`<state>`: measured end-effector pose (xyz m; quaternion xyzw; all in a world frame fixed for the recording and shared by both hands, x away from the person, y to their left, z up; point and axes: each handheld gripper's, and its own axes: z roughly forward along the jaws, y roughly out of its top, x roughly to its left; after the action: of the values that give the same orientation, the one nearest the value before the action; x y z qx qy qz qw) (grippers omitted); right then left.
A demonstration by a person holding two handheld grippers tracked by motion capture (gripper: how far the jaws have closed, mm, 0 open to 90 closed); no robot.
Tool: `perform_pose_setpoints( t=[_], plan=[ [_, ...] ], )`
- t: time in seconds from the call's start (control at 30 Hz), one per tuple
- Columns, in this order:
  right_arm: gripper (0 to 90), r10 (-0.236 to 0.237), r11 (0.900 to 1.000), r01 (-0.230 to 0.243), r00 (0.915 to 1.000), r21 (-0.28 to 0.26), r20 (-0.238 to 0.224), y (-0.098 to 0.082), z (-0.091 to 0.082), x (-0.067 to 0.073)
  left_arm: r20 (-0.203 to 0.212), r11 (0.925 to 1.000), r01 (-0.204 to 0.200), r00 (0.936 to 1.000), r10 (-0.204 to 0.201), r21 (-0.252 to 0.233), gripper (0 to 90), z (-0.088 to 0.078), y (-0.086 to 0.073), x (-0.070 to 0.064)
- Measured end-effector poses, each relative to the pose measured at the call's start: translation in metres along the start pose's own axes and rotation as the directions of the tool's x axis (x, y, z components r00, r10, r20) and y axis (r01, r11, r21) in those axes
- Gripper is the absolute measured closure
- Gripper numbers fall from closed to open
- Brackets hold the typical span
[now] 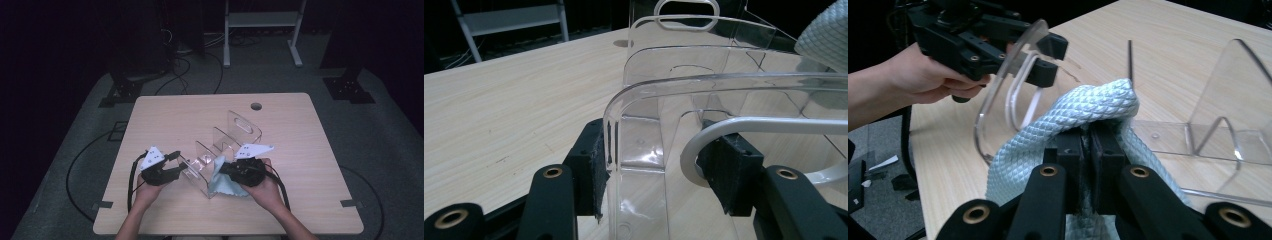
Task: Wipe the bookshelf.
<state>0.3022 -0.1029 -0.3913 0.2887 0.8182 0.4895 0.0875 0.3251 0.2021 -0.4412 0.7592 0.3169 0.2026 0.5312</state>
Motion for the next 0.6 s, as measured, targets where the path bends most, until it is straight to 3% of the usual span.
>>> perform_pose_setpoints(
  t=[0.27,0.37,0.43,0.47,0.5,0.53,0.6],
  plan=[
    [84.7,-0.015,1.000,0.015,0.9969,0.006,-0.077,0.000,0.010,0.021,-0.006,1.0000,-0.005,1.0000,0.005,0.003,46.4,0.000,0.000,0.000],
    [84.7,-0.016,1.000,0.017,0.9964,0.013,-0.084,0.001,0.009,0.020,-0.003,1.0000,-0.008,1.0000,0.008,0.005,46.4,0.000,0.000,0.000],
    [84.7,-0.010,1.000,0.011,0.9972,0.017,-0.074,0.001,0.007,0.016,-0.002,0.9999,-0.008,1.0000,0.008,0.006,46.5,0.000,0.000,0.000],
    [84.7,-0.009,1.000,0.010,0.9992,0.020,-0.040,0.002,0.003,0.011,-0.001,1.0000,-0.005,1.0000,0.005,0.005,46.5,0.000,0.000,0.000],
    [84.7,-0.009,1.000,0.010,0.9992,0.020,-0.040,0.002,0.003,0.011,-0.001,1.0000,-0.005,1.0000,0.005,0.005,46.4,0.000,0.000,0.000],
    [84.6,-0.003,1.000,0.003,1.0000,0.023,-0.001,0.003,-0.002,0.001,0.000,1.0000,-0.001,1.0000,0.001,0.005,46.4,0.000,0.000,0.001],
    [84.6,-0.002,1.000,0.001,0.9997,0.023,0.023,0.003,-0.004,-0.004,0.000,1.0000,0.002,1.0000,-0.002,0.003,46.4,0.000,0.000,0.001]
  ],
)
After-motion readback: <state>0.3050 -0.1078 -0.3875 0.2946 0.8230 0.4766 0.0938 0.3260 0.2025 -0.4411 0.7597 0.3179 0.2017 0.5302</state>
